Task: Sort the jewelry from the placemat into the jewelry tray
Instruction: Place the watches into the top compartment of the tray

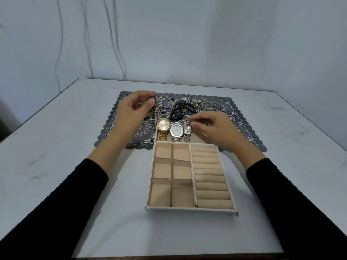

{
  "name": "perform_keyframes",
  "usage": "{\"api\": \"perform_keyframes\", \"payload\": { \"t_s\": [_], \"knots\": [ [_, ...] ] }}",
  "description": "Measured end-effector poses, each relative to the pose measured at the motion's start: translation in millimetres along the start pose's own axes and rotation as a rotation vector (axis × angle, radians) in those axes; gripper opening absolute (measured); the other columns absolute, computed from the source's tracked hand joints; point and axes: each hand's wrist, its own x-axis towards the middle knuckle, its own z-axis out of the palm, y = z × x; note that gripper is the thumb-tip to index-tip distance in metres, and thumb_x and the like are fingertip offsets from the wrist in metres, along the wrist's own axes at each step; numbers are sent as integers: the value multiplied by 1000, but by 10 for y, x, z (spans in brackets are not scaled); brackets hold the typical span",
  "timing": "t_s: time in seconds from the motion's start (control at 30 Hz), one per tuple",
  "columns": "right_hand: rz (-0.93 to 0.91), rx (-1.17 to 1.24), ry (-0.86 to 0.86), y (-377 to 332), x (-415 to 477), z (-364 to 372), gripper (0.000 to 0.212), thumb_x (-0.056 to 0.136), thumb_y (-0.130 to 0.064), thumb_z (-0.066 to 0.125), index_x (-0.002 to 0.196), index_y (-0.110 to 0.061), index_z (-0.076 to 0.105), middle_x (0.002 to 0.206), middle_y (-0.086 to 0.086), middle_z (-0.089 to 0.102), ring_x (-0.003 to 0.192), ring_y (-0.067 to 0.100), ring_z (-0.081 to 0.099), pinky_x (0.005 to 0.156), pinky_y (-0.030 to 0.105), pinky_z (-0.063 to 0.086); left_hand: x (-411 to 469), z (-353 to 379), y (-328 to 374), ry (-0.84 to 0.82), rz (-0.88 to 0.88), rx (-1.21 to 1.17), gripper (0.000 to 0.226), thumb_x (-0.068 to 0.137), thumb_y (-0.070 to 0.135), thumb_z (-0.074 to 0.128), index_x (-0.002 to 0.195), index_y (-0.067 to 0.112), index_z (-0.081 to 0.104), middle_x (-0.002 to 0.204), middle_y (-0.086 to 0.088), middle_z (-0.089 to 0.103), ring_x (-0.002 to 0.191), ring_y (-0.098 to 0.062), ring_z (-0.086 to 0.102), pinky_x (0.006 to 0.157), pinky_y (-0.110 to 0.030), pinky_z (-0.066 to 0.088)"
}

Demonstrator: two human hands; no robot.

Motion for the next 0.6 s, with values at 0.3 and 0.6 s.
{"api": "perform_keyframes", "payload": {
  "t_s": [0.3, 0.6],
  "knots": [
    [111, -155, 204, 179, -265, -221, 28, 94, -22, 57, 121, -21, 65, 99, -16, 63, 89, -1, 56, 84, 21, 44, -14, 112, 166, -15, 47, -14, 18, 91, 7, 65, 105, 18, 70, 95, 3, 71, 87, -5, 67, 81, -19, 53],
    [195, -424, 13, 365, -509, -290, 35, 98, -27, 47, 130, -13, 53, 123, 6, 61, 111, 23, 55, 84, 23, 35, -149, 511, 243, -157, 16, -61, 20, 90, 6, 67, 99, 24, 71, 100, 2, 72, 93, -12, 68, 90, -32, 55]
  ]
}}
